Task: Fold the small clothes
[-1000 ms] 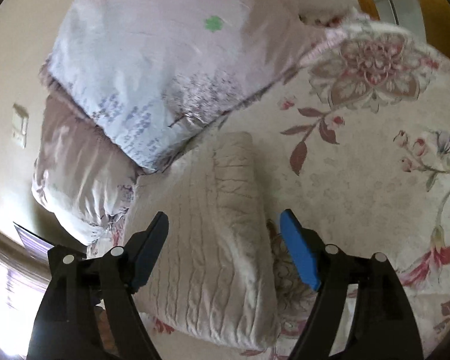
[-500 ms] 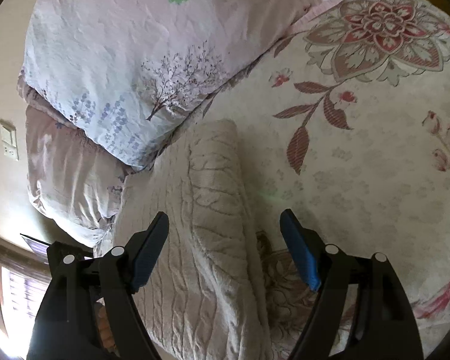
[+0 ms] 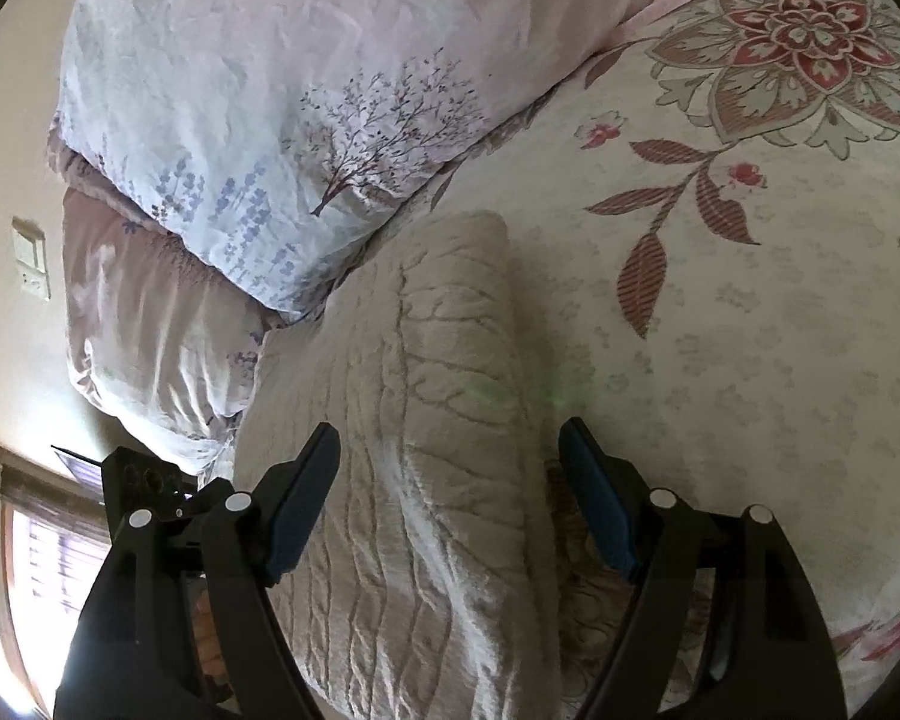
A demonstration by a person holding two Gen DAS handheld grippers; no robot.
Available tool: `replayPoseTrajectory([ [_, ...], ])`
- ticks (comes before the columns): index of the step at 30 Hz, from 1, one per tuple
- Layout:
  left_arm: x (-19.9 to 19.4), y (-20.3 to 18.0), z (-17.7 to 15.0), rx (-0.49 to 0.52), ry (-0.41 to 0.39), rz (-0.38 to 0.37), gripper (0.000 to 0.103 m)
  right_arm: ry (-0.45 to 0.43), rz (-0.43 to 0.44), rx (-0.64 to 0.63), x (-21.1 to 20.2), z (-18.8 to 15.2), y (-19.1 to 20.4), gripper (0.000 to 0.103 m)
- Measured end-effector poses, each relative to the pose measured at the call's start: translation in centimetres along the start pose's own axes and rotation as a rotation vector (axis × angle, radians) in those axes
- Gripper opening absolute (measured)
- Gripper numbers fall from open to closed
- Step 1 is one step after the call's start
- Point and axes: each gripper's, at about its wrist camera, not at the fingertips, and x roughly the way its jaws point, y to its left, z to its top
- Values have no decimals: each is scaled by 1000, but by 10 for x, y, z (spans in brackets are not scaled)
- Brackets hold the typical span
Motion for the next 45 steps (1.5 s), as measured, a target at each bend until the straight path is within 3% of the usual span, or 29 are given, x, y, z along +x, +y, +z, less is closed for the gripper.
replayPoseTrajectory([
  [2, 1, -1, 1, -1, -2, -3, 87, 23, 18, -3, 5, -1, 2, 68],
  [5, 1, 1, 1, -14, -9, -9, 82, 25, 8, -28, 9, -2, 6, 63],
  [10, -1, 9, 1, -23, -15, -5, 60, 38, 35, -28, 12, -5, 5, 37],
  [15, -11, 15, -2, -18, -37, -27, 43, 12, 43, -46, 4, -8, 13, 30],
  [19, -22, 17, -5, -14, -47, -64, 38, -13, 74, -51, -2, -12, 23, 28],
  [28, -82, 32, -21, 45, -94, -73, 36, 5, 125, -133, 6, -37, 76, 26],
  [33, -131, 64, -28, 36, -150, -12, 37, 47, 134, -235, 35, -53, 115, 26],
  [36, -146, 90, -31, 5, -164, 51, 38, 93, 96, -265, 60, -65, 126, 26],
  [38, -146, 111, -29, -44, -152, 64, 40, 96, 36, -279, 74, -70, 129, 29],
  [40, -136, 129, -30, -95, -135, 51, 46, 105, 33, -260, 77, -68, 125, 35],
  [45, -143, 118, -34, -27, -195, 129, 62, 80, 46, -211, 59, -61, 114, 39],
])
